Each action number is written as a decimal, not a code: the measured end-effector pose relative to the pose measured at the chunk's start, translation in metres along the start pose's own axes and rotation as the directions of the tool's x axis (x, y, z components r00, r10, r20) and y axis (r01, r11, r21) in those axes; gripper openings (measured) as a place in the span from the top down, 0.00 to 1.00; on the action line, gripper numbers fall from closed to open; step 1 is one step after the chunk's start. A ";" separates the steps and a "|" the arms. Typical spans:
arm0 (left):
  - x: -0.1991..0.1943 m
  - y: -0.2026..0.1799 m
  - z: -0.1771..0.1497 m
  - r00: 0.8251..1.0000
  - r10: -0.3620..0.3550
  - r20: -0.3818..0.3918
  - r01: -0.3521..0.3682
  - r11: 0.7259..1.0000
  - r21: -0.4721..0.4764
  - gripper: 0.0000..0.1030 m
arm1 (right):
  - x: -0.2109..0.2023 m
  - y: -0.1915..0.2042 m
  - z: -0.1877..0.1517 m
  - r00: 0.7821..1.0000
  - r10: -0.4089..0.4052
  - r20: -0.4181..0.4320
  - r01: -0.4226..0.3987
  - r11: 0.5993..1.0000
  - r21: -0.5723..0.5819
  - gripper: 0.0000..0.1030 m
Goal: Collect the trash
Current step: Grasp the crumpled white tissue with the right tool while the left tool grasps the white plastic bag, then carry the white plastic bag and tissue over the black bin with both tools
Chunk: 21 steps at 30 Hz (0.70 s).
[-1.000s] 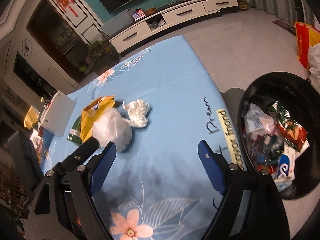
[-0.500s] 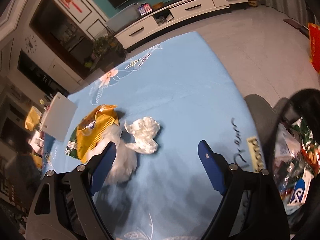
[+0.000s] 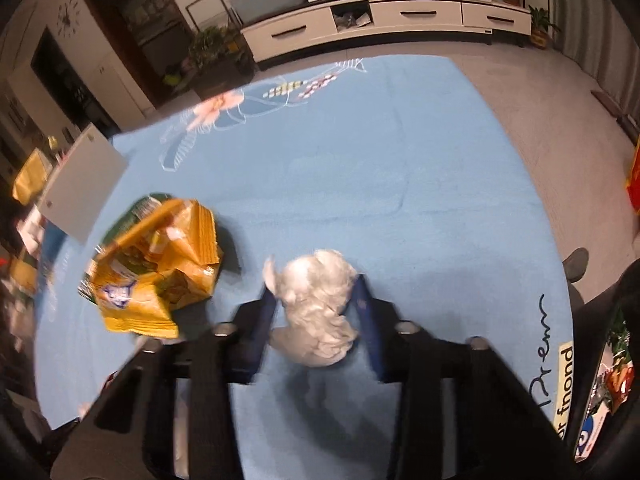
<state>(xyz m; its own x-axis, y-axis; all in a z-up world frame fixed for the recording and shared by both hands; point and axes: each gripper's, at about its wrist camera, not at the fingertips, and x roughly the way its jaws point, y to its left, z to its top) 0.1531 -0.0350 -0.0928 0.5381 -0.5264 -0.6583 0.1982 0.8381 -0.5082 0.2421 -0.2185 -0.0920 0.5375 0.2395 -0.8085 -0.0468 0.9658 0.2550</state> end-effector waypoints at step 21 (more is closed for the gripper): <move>-0.090 -0.007 -0.057 0.990 0.083 0.114 -0.091 0.994 0.065 0.78 | -0.125 0.019 -0.111 0.995 0.088 0.053 -0.088 0.996 0.003 0.80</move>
<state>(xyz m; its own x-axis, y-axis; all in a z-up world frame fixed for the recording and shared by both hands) 0.0567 -0.0013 -0.0612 0.6424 -0.4352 -0.6308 0.2011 0.8900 -0.4092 0.0810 -0.2190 -0.0450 0.5751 0.3177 -0.7539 -0.0911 0.9406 0.3270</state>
